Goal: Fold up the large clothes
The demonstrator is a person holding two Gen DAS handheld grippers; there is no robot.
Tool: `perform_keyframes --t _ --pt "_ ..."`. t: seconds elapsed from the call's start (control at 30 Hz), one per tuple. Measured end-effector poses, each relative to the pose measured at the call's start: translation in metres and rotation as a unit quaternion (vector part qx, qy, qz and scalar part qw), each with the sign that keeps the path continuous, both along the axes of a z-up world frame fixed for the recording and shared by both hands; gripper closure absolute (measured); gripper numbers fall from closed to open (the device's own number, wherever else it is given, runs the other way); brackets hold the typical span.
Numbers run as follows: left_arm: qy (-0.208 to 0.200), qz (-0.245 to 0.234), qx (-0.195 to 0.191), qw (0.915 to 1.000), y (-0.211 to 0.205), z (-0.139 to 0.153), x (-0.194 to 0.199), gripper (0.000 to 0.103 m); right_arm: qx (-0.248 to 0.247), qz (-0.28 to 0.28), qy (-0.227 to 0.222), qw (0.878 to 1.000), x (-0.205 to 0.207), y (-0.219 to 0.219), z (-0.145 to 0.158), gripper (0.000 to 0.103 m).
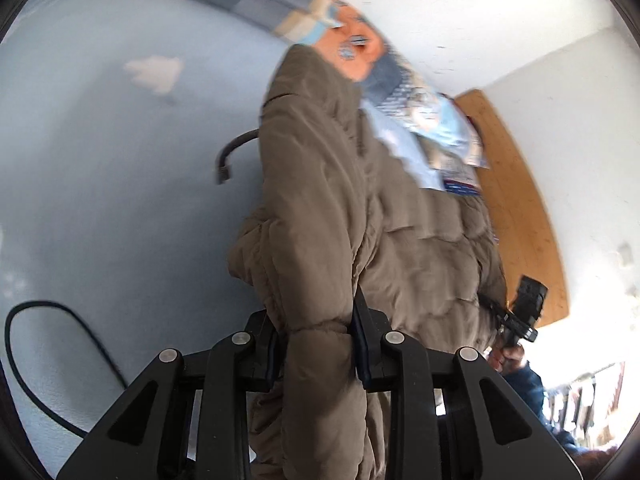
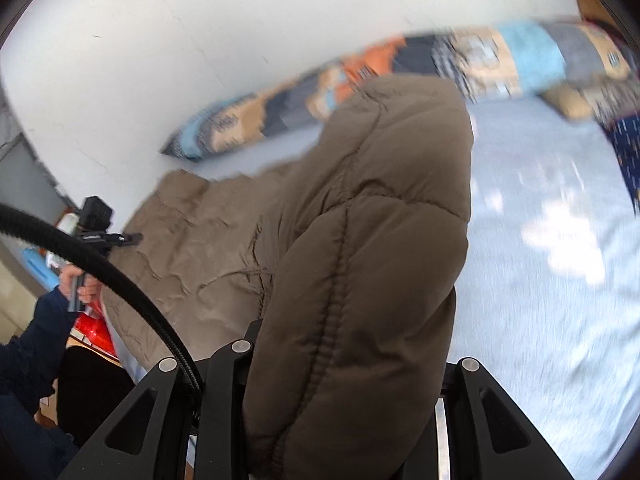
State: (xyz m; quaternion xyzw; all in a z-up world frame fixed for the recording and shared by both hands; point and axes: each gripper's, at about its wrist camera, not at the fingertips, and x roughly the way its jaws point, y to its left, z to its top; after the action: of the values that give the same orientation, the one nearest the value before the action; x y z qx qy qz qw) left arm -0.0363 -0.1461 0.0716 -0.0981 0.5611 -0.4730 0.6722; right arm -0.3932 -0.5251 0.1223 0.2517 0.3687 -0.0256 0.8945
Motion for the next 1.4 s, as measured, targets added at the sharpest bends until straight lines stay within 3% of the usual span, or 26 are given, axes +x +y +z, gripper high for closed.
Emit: perform_keyframes --t 0.07,0.17,0.27,0.33,0.47,0.6,0.7,0.8,0.9,1.0,1.13,1.2,1.33,1.4 --pt "0.027 0.017 0.003 0.9995 0.004 -0.020 0.006 0.074 0.007 -0.012 0.045 0.999 0.003 -0.006 -0.029 0.070" --pt "0.025 0.031 0.019 0.9990 0.002 -0.035 0.007 0.069 0.032 -0.033 0.073 0.996 0.005 -0.017 -0.056 0.064" --pt "0.008 0.048 0.037 0.9981 0.001 -0.037 0.002 0.055 0.053 -0.059 0.093 0.993 0.010 -0.024 -0.072 0.049" --pt "0.017 0.067 0.038 0.9968 0.006 -0.039 0.002 0.046 0.069 -0.084 0.109 0.988 0.011 -0.030 -0.077 0.029" --pt "0.040 0.086 0.017 0.9953 0.026 -0.028 0.003 0.045 0.073 -0.108 0.117 0.985 0.003 -0.029 -0.070 0.025" --pt "0.038 0.124 -0.047 0.9905 0.068 0.000 -0.003 0.043 0.057 -0.129 0.103 0.985 -0.021 -0.022 -0.048 0.025" --pt "-0.028 0.185 -0.064 0.9803 0.101 0.033 -0.019 0.040 0.060 -0.167 0.069 0.982 -0.050 -0.023 -0.027 0.025" --pt "-0.141 0.219 -0.029 0.9651 0.109 0.066 -0.057 0.032 0.036 -0.225 0.023 0.973 -0.075 -0.016 0.004 0.025" --pt "-0.215 0.202 -0.003 0.9557 0.087 0.084 -0.107 0.029 -0.002 -0.241 -0.011 0.971 -0.077 0.012 0.029 0.026" --pt "-0.263 0.169 0.020 0.9498 0.052 0.087 -0.149 0.023 -0.039 -0.218 -0.020 0.975 -0.058 0.050 0.041 0.041" --pt "-0.328 0.098 0.077 0.9364 -0.011 0.076 -0.193 0.023 -0.076 -0.156 0.002 0.985 -0.012 0.098 0.036 0.050" --pt "-0.338 0.080 0.109 0.9313 -0.029 0.062 -0.201 0.023 -0.099 -0.131 0.028 0.986 0.016 0.115 0.026 0.050" --pt "-0.297 0.052 0.173 0.9378 -0.054 0.022 -0.192 0.023 -0.098 -0.112 0.053 0.987 0.045 0.119 0.004 0.050" --pt "-0.284 0.059 0.177 0.9404 -0.056 0.012 -0.184 0.023 -0.108 -0.101 0.086 0.985 0.056 0.119 -0.011 0.050"
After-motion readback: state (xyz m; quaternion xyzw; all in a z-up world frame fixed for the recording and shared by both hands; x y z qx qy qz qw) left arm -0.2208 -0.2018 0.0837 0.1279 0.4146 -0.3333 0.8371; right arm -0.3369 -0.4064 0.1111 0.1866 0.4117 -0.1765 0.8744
